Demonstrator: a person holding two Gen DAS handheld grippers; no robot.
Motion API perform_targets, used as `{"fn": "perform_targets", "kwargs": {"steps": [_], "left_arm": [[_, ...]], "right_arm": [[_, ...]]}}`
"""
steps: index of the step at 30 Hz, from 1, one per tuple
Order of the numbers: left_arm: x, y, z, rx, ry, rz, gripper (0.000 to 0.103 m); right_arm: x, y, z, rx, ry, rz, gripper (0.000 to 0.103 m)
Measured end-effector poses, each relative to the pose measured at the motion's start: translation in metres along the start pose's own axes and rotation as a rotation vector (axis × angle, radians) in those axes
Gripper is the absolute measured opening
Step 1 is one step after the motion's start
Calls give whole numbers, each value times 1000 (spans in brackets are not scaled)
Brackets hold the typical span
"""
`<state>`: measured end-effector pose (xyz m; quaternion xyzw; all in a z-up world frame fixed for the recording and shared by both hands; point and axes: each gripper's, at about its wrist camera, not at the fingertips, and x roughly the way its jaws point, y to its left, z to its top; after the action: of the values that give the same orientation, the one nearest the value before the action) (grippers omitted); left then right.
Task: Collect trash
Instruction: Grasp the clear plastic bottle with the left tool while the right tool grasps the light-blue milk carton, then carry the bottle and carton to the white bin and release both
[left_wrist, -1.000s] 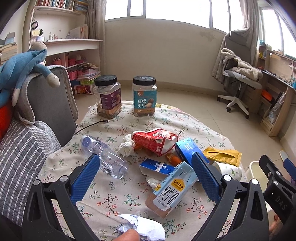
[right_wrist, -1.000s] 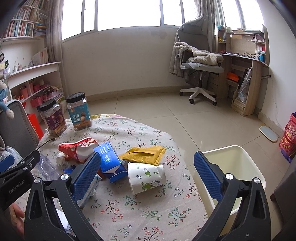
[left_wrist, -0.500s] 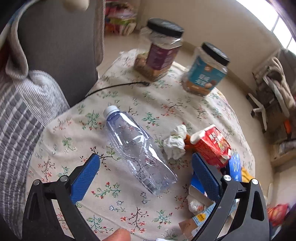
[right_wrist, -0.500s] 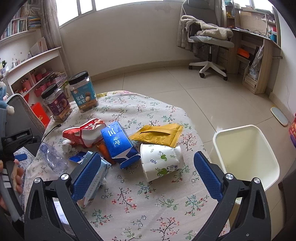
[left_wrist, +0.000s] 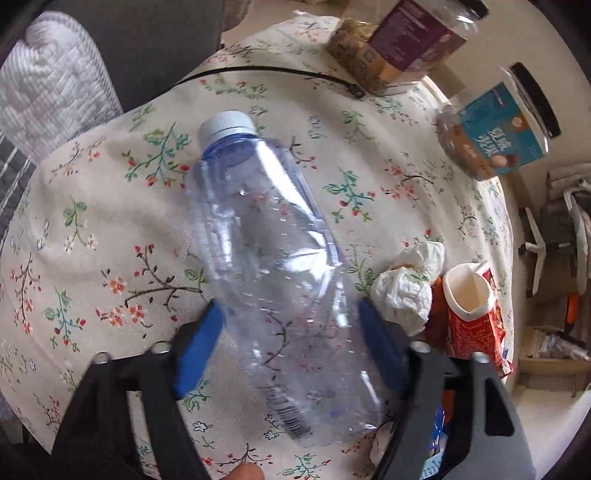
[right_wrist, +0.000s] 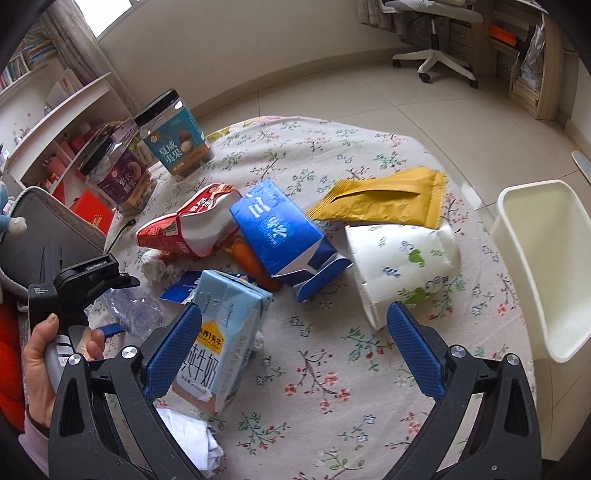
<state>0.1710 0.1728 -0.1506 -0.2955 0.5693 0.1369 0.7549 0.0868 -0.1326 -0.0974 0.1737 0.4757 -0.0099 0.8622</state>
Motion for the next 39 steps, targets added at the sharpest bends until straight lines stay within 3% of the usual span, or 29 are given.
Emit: {"fn": "perform_targets", "kwargs": {"steps": [6,11,14,15,16,18,25,39], "left_arm": [[-27,4,4,35,-69,-40,62],[-51,8,4,51,-80,-112,62],[-64,12,3,69,-108,-104,62],[-68,11,2,86,-126,-90,62],[-72,9,2,108,-148,-74,62],[-78,-1,1,150,-193,-48,62],[-100,-13,-11,261,-273,-55,60],[-133,-61,-61,461,-436,-71,55]], "right_arm": [[31,24,-4,44,87,35,96],[47,36,-7,56,133,43,96],[55,35,-10,71,152,54,95],[57,33,-11,78,161,64,90],[59,32,-11,81,169,72,77],[61,29,-11,84,182,92,61],[33,19,0,73,84,106,57],[-65,-19,37,14,-216,76,56]]}}
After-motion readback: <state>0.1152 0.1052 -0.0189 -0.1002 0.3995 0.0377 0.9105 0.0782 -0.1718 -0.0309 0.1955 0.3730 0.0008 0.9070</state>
